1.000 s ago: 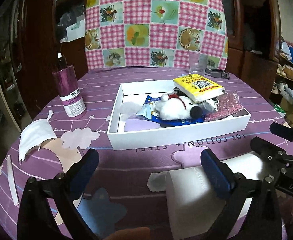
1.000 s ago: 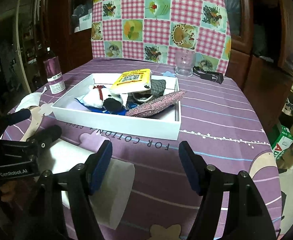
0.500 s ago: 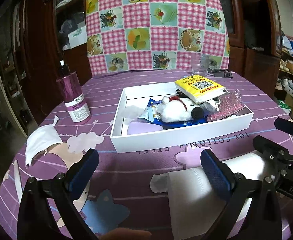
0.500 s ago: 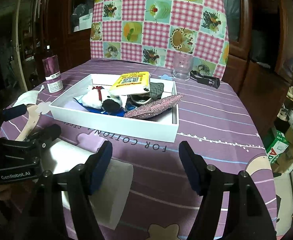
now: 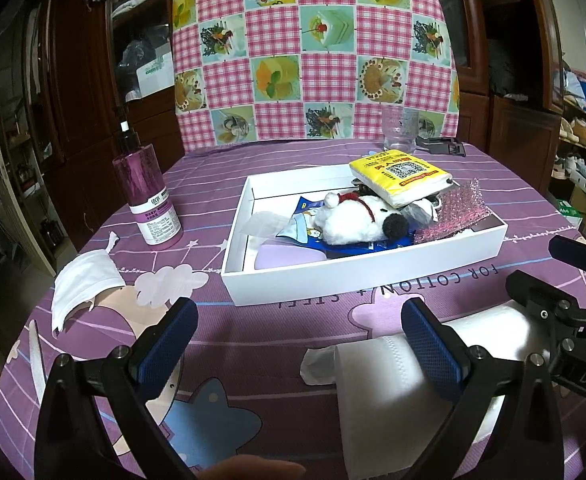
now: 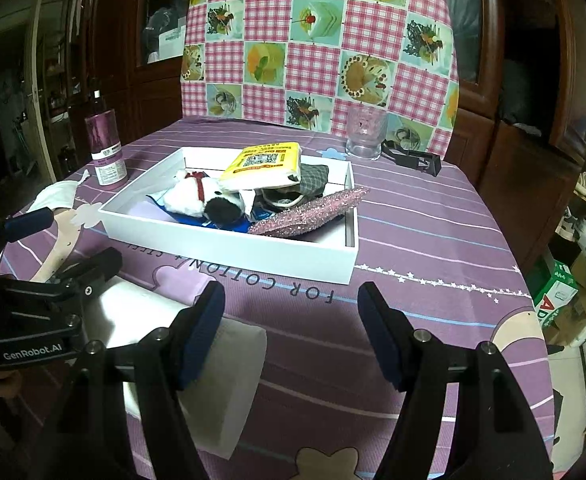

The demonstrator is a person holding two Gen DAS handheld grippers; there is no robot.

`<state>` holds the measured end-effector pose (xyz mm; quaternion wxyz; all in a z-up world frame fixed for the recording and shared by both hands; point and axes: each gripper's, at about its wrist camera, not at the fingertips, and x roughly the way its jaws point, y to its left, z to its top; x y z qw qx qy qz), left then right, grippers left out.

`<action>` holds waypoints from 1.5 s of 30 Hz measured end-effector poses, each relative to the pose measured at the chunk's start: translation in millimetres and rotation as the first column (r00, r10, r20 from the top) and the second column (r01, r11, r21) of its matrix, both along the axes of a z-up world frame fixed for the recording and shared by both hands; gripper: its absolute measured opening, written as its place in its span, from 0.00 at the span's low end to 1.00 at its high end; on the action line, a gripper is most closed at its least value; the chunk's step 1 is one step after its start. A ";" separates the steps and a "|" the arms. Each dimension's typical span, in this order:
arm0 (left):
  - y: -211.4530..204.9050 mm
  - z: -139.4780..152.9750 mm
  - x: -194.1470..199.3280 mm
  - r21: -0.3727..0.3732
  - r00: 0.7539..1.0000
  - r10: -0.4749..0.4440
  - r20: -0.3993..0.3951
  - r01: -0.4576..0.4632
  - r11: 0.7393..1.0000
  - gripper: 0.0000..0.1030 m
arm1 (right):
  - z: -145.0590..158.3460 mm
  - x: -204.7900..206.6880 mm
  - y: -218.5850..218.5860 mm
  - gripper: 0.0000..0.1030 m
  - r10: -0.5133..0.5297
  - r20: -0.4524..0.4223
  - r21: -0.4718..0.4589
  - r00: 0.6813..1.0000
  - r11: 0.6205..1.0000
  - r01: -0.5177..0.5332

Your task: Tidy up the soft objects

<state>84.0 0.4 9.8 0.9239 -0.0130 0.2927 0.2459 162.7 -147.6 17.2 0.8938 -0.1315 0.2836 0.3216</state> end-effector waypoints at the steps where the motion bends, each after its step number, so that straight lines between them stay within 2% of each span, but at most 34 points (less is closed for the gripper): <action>1: 0.1 0.0 0.0 0.000 1.000 0.000 0.000 0.000 1.000 1.00 | 0.1 0.2 0.1 0.68 0.000 0.000 0.000 1.000 1.000 0.000; 11: 0.2 0.0 -0.1 -0.001 1.000 0.000 0.000 0.000 1.000 1.00 | 0.3 0.1 -0.3 0.68 0.000 0.002 0.002 1.000 1.000 0.000; 15: 0.5 -0.1 -0.1 -0.001 1.000 0.000 0.000 0.000 1.000 1.00 | 4.3 -6.5 -0.9 0.67 0.006 0.048 0.014 0.999 1.000 -0.007; 17: -0.1 0.1 -0.2 0.001 1.000 0.001 0.000 -0.001 1.000 1.00 | 9.2 -11.9 -3.7 0.59 0.042 0.058 0.059 0.997 0.997 -0.045; 19: 0.6 0.0 -0.1 -0.001 1.000 0.000 0.000 0.000 1.000 1.00 | 10.8 -14.4 -4.1 0.43 0.078 0.039 0.091 0.996 0.992 -0.081; 22: 0.0 0.1 0.1 -0.001 1.000 0.000 0.000 0.000 1.000 1.00 | 5.6 -14.0 0.7 0.28 0.106 0.007 0.075 0.994 0.992 -0.106; 28: 0.4 0.1 0.0 0.000 1.000 0.000 0.000 0.000 1.000 1.00 | -1.1 -15.9 7.1 0.26 0.117 -0.011 0.035 0.993 0.993 -0.117; 45: 0.5 -0.3 0.1 -0.005 1.000 -0.001 0.000 0.001 1.000 1.00 | -1.6 -14.4 5.8 0.26 0.117 -0.011 0.035 0.993 0.993 -0.116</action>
